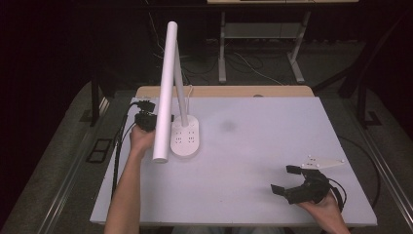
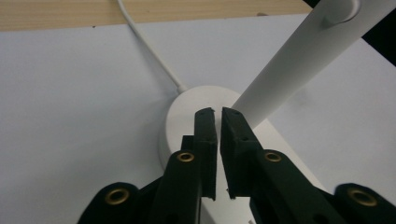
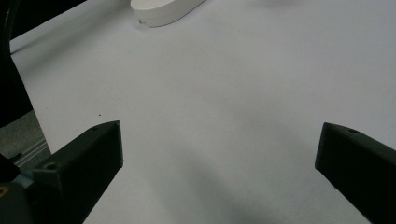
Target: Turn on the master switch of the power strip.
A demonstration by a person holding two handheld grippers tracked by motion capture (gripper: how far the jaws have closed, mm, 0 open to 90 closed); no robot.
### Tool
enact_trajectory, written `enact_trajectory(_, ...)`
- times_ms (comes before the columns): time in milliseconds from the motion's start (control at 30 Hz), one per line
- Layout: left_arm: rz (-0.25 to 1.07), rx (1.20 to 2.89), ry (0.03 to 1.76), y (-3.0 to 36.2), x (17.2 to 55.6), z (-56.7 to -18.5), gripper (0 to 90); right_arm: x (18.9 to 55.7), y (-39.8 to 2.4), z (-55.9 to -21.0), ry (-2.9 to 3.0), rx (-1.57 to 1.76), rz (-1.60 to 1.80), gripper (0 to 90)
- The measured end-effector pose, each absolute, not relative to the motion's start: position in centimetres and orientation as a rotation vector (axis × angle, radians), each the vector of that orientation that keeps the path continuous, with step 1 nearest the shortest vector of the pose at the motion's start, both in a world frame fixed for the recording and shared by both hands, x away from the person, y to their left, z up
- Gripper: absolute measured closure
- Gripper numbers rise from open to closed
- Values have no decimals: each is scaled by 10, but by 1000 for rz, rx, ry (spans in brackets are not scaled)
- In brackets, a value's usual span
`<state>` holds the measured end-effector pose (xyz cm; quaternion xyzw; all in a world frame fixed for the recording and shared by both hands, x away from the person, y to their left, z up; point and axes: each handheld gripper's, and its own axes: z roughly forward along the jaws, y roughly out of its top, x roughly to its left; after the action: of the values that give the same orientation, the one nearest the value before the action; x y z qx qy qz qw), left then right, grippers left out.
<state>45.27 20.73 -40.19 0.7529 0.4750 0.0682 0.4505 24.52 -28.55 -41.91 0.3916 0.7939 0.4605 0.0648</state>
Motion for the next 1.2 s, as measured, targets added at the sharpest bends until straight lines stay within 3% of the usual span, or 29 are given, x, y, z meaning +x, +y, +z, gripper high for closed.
enact_trajectory(133,173,1865,1183,204,455,-406,892,245,-286,-419,2397,1181,1390,3)
enact_trajectory(1200,202,1911,1222,187,460,-425,900,245,-285,-420,2399,1186,1382,3)
